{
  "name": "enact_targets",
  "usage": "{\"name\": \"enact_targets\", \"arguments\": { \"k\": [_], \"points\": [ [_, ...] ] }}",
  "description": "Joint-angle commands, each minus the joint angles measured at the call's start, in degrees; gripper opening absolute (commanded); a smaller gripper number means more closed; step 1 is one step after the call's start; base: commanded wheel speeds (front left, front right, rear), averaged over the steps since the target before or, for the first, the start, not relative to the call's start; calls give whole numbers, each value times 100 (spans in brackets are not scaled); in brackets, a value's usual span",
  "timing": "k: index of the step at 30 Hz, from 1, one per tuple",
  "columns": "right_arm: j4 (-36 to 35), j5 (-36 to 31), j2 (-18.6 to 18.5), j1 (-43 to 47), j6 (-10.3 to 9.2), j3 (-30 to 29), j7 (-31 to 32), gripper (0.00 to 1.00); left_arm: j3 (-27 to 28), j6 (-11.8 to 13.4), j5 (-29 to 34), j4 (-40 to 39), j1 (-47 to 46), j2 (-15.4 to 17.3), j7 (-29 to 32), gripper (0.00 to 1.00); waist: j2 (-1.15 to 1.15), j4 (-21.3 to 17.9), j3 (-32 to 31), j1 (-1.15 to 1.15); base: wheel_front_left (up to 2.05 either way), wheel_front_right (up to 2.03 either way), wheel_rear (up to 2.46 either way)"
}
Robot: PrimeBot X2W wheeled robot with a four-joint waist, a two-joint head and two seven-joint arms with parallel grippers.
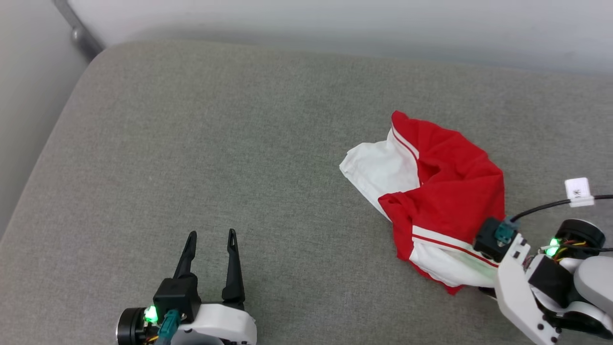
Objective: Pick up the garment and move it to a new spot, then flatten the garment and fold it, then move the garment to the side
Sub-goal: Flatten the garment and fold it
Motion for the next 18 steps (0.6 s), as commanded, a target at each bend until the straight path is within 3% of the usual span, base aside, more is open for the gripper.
{"name": "enact_targets", "arguments": {
  "k": [1,10,15,18],
  "points": [
    [-25,38,-120,20,-3,14,-168,0,39,17,15,3,108,-2,-15,100,0,-104,-193,-1,0,0,0],
    [15,330,-977,-28,-3,-293,-1017,0,172,8,-4,-61,366,-2,-15,100,0,-404,-526,-1,0,0,0],
    [640,545,-1326,296,-3,-541,-1227,0,192,-12,-25,-94,403,-2,-15,100,0,-478,-477,-1,0,0,0],
    [1225,733,-1313,621,-2,-602,-1305,0,181,-28,-22,-89,359,-2,-15,100,0,-475,-417,-1,0,0,0]
  ]
}}
